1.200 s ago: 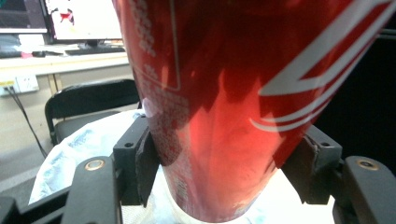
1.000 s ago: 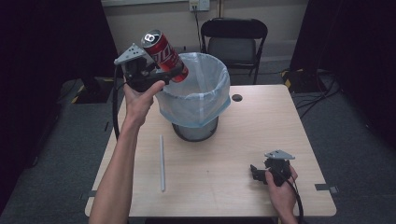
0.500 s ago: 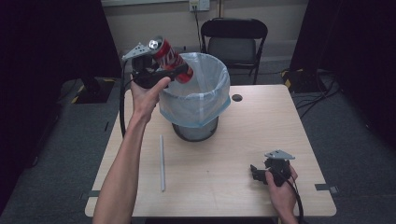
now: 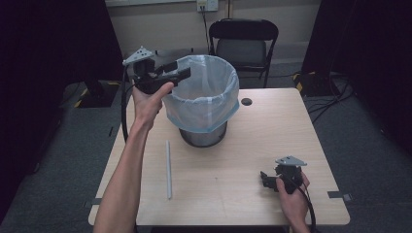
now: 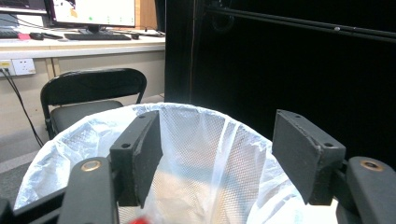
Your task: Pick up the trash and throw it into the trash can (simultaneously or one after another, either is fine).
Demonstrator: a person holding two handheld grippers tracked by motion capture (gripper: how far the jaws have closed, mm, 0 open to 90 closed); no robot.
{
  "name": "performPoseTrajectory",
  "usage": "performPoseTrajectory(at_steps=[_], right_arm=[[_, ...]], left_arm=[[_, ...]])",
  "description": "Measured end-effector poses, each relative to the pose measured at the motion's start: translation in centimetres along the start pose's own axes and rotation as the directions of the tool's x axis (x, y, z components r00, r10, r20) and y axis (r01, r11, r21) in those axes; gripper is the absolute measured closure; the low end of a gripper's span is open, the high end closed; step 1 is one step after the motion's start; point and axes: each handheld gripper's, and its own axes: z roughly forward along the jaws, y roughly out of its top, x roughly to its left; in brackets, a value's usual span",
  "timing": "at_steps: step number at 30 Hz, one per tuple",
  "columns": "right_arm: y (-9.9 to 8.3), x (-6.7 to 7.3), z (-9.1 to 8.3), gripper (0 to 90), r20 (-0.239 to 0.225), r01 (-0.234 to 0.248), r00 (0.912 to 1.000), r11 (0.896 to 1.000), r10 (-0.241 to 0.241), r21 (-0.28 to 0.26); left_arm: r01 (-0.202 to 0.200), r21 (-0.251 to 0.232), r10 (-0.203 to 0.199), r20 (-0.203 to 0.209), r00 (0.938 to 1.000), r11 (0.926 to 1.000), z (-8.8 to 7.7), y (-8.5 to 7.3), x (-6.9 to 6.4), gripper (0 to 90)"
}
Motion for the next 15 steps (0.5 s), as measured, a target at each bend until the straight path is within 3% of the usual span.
performPoseTrajectory(at_steps=[4,15], right_arm=[[0.0,0.0,0.0,10.7,0.0,0.0,1.0,1.0,0.0,0.0],[0.0,0.0,0.0,10.7,0.0,0.001,1.0,1.0,-0.001,0.0]], left_arm=[[0.002,0.001,-0.002,0.008,1.0,1.0,-0.4,0.1,-0.1,31.1],[-0.019,0.009,0.019,-0.015,0.9997,0.9998,-1.6,0.2,-0.3,22.7]])
